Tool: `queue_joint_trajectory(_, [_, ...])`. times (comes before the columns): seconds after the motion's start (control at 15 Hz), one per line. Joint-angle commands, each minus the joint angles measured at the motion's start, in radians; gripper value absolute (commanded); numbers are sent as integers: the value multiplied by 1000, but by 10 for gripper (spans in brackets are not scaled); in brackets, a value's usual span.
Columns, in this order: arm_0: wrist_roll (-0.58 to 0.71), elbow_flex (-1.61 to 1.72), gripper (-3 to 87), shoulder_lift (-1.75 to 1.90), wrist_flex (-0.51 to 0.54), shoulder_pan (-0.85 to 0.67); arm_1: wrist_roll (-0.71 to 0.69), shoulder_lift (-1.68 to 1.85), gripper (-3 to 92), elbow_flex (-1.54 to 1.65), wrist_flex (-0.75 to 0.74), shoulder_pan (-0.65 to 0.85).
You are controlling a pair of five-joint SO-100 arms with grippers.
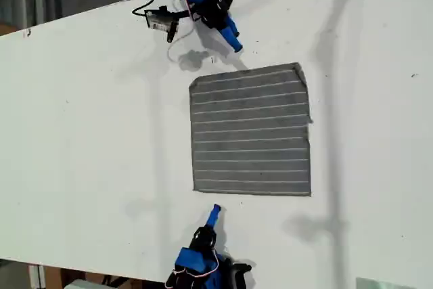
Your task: Grasp corners of a square towel and fold twice.
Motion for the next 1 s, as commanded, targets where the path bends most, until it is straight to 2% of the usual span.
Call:
queue_joint_trajectory(0.0, [-337,2,242,3,-9,38,-239,0,228,-29,55,359])
queue_joint_trajectory(0.07, [-339,0,242,3,-8,32,-239,0,215,-29,55,377])
queue_joint_trajectory(0.2, [-428,-40,242,5,23,98,-236,0,183,-38,66,377])
queue_joint_trajectory(0.33, [-463,-21,236,5,23,32,-224,2,157,-32,52,405])
queue_joint_trajectory(0.4, [-474,-21,235,5,21,37,-193,2,160,-25,40,408])
queue_joint_trajectory(0.53, [-482,-18,168,5,18,29,-103,-2,137,8,-21,377])
queue_joint_trajectory(0.67, [-528,-2,168,5,-6,38,-12,-2,137,31,-57,307])
queue_joint_trajectory(0.73, [-551,0,173,5,-8,38,-34,-2,90,15,-46,281])
queue_joint_trajectory(0.87, [-644,3,173,5,-12,40,-57,-2,68,-9,-2,311])
queue_joint_trajectory(0.93, [-647,3,170,5,-12,34,-35,0,74,-8,-6,316])
